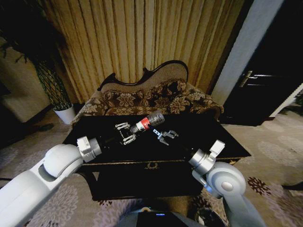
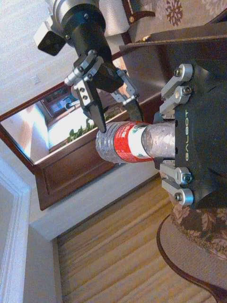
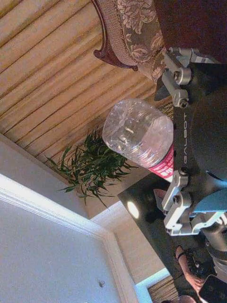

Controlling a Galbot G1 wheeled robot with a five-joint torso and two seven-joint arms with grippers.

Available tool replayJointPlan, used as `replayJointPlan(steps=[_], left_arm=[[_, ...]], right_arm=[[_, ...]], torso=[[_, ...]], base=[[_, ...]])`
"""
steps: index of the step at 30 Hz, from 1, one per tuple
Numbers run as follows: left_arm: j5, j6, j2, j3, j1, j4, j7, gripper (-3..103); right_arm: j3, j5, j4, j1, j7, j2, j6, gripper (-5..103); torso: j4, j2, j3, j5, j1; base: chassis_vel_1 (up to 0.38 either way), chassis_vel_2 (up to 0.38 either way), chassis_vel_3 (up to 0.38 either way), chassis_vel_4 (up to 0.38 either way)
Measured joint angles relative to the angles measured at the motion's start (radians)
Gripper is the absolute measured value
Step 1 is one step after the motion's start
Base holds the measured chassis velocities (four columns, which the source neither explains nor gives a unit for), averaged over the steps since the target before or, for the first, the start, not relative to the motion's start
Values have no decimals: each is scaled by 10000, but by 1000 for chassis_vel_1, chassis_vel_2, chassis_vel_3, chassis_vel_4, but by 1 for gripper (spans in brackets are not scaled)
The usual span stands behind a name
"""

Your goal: Move to the front of the table and place the trash on the table into the trash bin.

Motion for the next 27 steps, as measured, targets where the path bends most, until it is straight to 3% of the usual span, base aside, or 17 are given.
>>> replayJointPlan(steps=[12,27], left_arm=[[-100,-178,611,565,-84,-273,-31,32],[-372,-298,1120,-482,1181,-967,-122,32]], right_arm=[[142,-250,194,-467,0,-654,13,100],[117,-270,226,-510,-31,-789,40,100]], torso=[[-2,0,0,0,-1],[0,1,-1,0,-2]], base=[[0,0,0,0],[0,0,0,0]])
